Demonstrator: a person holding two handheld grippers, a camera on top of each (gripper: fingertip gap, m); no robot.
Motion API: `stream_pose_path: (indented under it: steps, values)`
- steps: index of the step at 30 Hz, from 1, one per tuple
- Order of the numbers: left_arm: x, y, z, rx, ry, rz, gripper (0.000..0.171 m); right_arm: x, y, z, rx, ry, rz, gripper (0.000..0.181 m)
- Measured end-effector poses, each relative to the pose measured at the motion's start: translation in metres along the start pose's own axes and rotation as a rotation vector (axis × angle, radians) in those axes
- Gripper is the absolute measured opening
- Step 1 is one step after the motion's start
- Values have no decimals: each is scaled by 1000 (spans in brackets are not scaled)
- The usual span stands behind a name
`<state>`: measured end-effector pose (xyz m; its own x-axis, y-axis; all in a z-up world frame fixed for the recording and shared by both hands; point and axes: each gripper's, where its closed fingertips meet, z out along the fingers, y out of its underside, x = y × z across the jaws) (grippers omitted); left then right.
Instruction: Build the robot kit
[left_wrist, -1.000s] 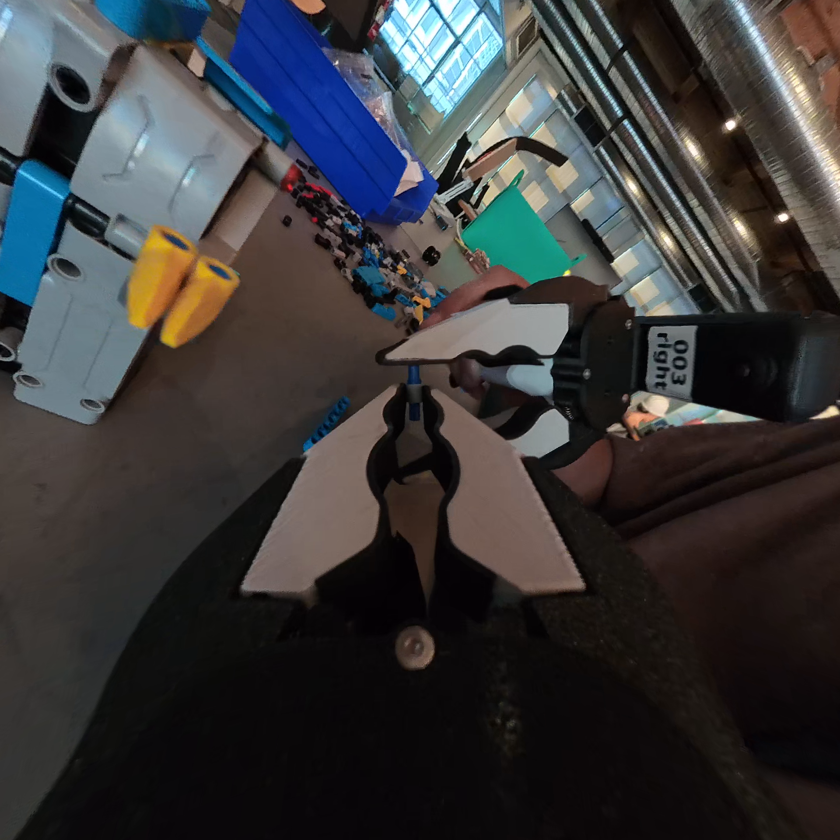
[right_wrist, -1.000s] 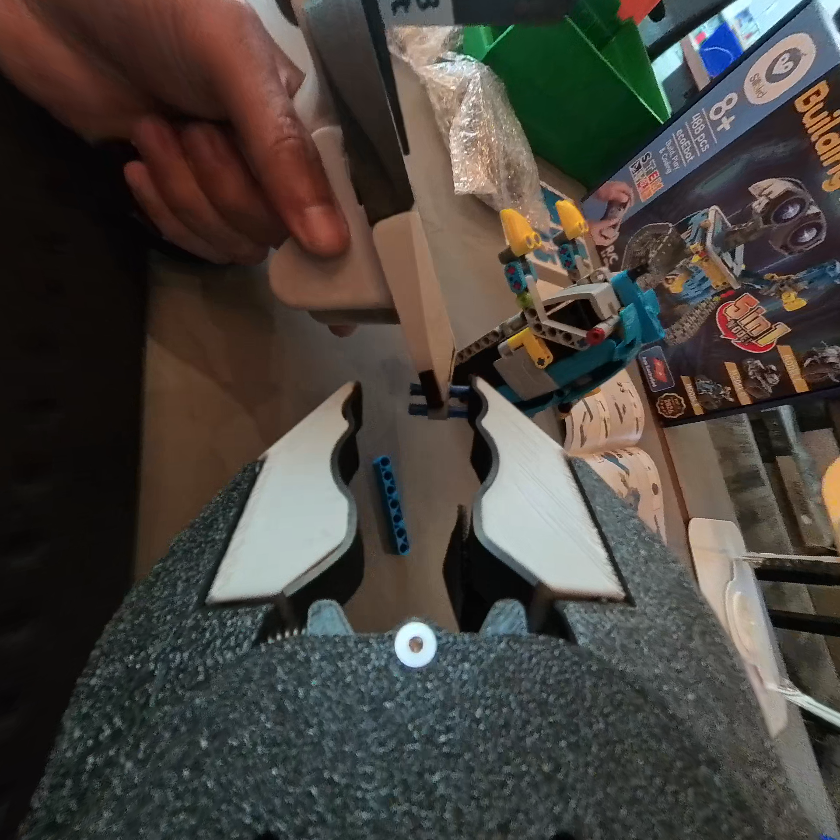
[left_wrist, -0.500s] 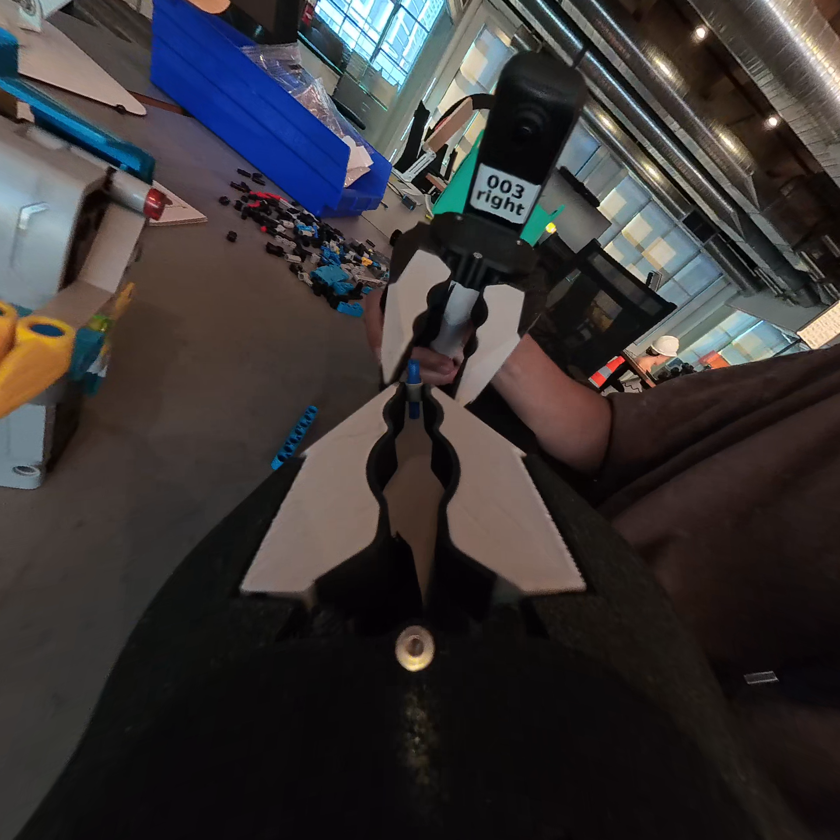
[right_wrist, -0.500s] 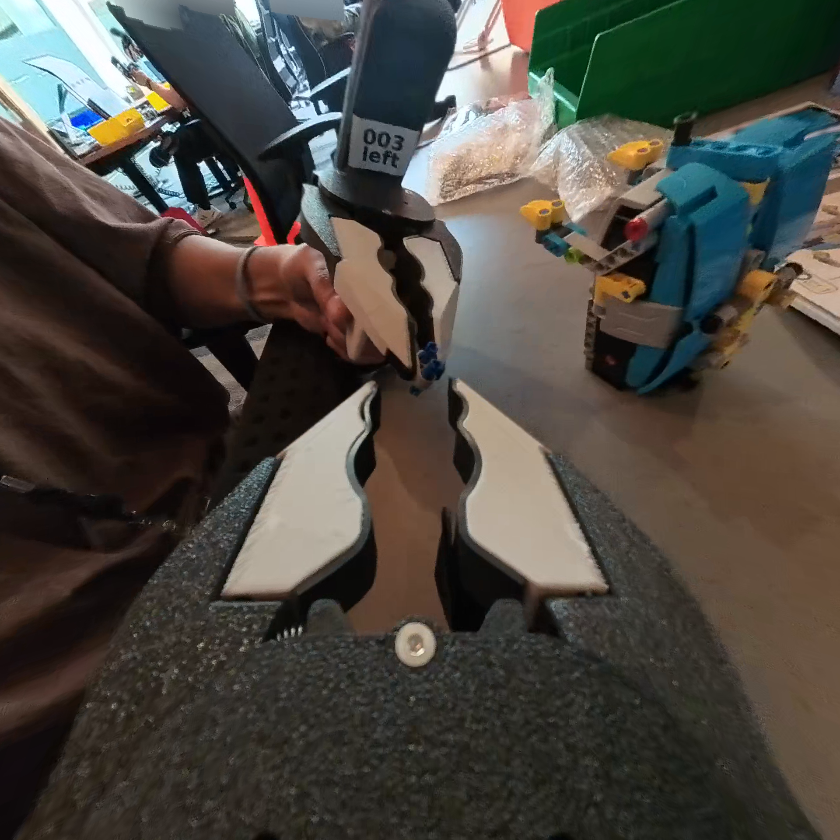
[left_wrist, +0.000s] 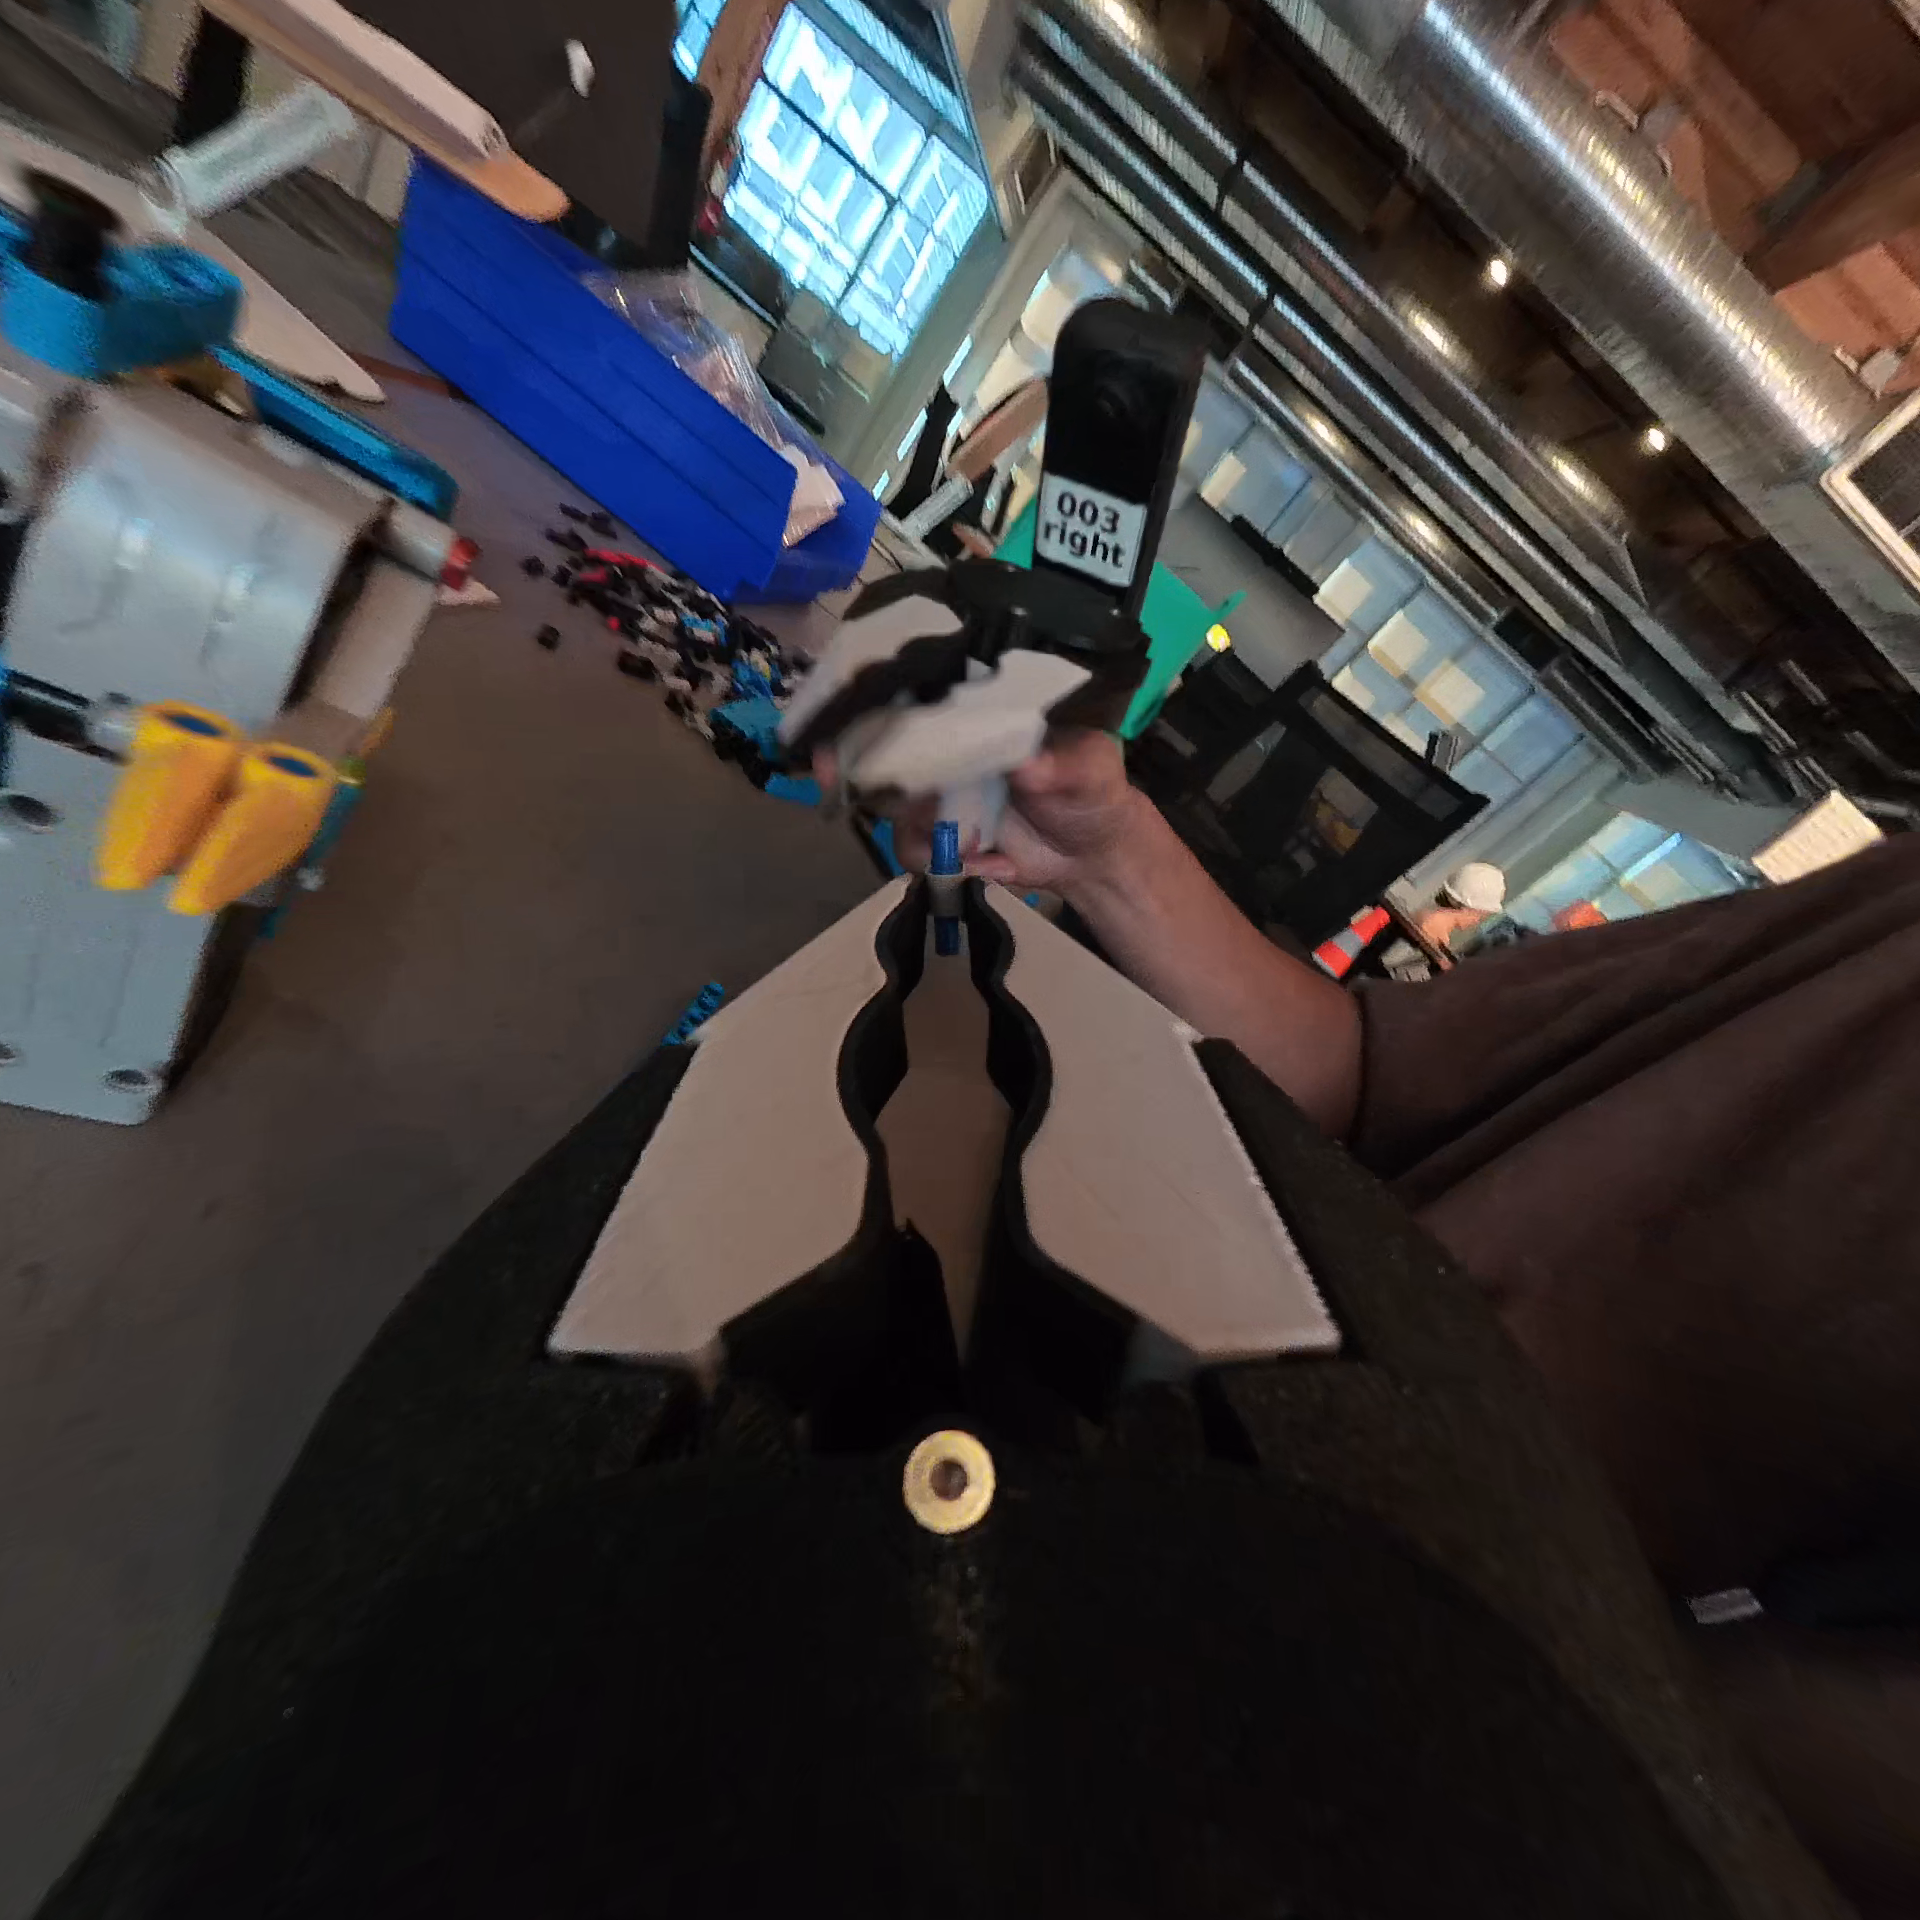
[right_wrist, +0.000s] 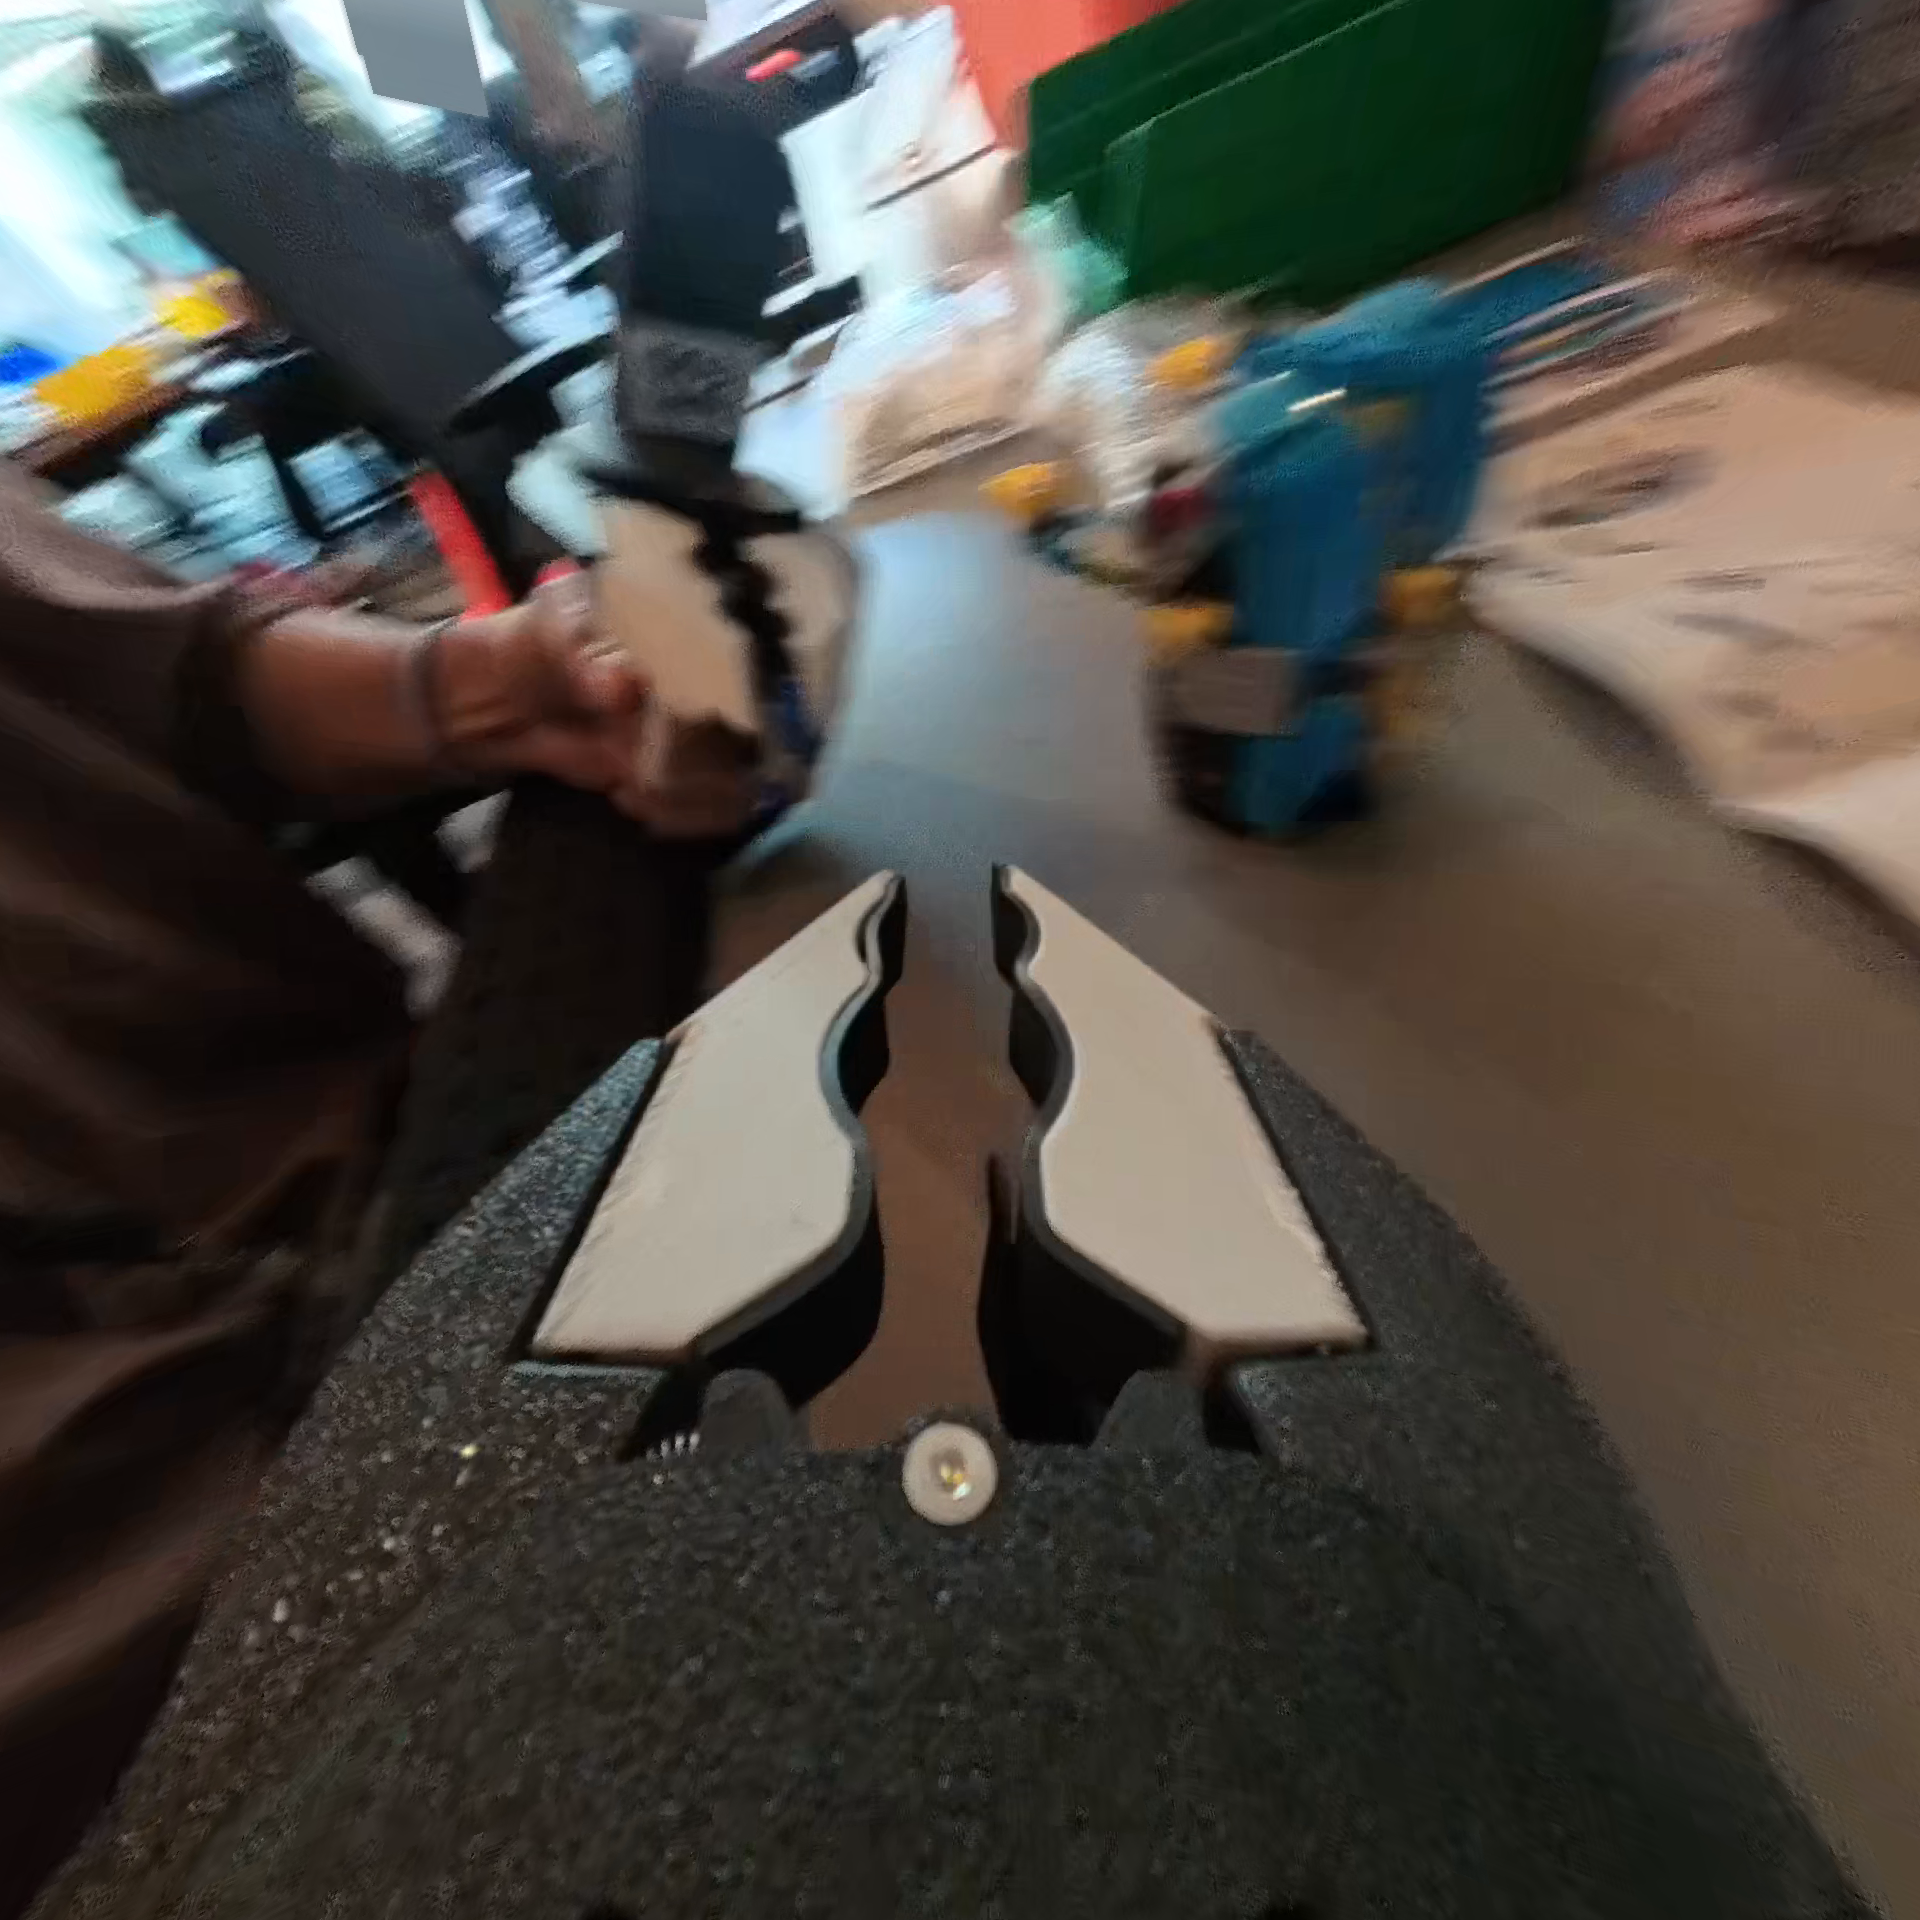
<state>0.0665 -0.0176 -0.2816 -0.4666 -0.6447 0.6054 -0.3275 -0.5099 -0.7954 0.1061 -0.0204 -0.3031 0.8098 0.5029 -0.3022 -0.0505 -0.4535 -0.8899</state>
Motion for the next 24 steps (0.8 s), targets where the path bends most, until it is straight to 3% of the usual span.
stream_pose_path:
  steps: [4,6,10,18,24]
  values:
    - [-3,-14,-13,104,-21,-8,7,104,-11,-68,152,548,114,25]
    - [-6,-19,-17,134,-20,-32,7,126,-10,-94,182,690,148,25]
    - [-5,-18,-15,123,5,-53,7,137,-9,-110,200,796,118,26]
    - [-2,-15,-9,114,-49,42,7,145,13,-95,78,777,145,36]
    - [-11,-17,-10,129,-17,-73,7,152,14,-102,66,826,156,39]
